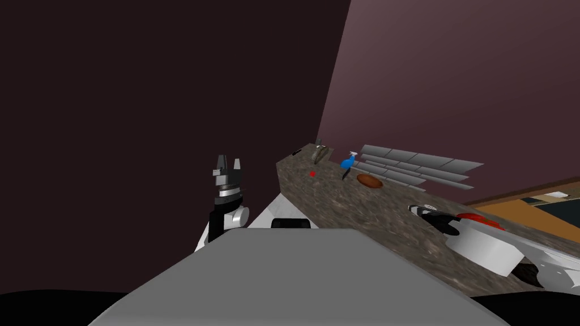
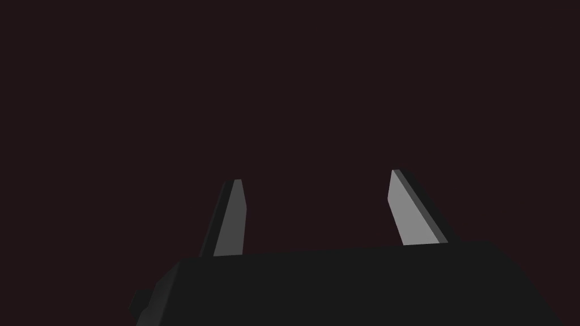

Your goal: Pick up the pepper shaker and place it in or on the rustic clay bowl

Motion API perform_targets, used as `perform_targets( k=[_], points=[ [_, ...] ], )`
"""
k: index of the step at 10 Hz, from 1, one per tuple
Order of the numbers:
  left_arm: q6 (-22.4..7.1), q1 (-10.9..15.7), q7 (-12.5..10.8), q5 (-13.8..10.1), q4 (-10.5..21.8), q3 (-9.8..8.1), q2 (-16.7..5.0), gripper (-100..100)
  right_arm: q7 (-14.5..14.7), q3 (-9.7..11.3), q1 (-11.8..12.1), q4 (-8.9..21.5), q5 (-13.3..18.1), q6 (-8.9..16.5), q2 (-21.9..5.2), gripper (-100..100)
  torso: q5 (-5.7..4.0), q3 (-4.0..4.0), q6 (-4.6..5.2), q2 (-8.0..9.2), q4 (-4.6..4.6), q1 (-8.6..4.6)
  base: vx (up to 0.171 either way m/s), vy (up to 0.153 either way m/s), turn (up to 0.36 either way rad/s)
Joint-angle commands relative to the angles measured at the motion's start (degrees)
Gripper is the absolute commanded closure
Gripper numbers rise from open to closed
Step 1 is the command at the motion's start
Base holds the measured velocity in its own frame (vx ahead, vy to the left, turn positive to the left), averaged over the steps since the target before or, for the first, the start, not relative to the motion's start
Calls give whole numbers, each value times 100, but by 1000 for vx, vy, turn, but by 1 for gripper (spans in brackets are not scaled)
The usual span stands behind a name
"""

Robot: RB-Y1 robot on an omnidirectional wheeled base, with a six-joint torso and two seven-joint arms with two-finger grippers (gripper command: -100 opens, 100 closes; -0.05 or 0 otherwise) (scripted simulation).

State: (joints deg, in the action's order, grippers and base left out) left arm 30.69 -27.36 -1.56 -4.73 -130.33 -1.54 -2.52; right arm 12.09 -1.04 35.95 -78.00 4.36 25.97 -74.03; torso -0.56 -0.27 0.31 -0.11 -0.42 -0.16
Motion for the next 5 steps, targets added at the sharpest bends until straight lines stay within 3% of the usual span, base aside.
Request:
perform_targets(
  k=[1,5],
  points=[
    [0,0,0,0,0,0,0,0,-83,27,-17,-26,-138,13,-164,100,0,0,0,0,0,0,54,24,110],
    [0,0,0,0,0,0,0,0,-367,90,-85,-178,-509,-51,-675,100,-8,-2,-7,-4,0,-21,55,-9,113]
  ],
)
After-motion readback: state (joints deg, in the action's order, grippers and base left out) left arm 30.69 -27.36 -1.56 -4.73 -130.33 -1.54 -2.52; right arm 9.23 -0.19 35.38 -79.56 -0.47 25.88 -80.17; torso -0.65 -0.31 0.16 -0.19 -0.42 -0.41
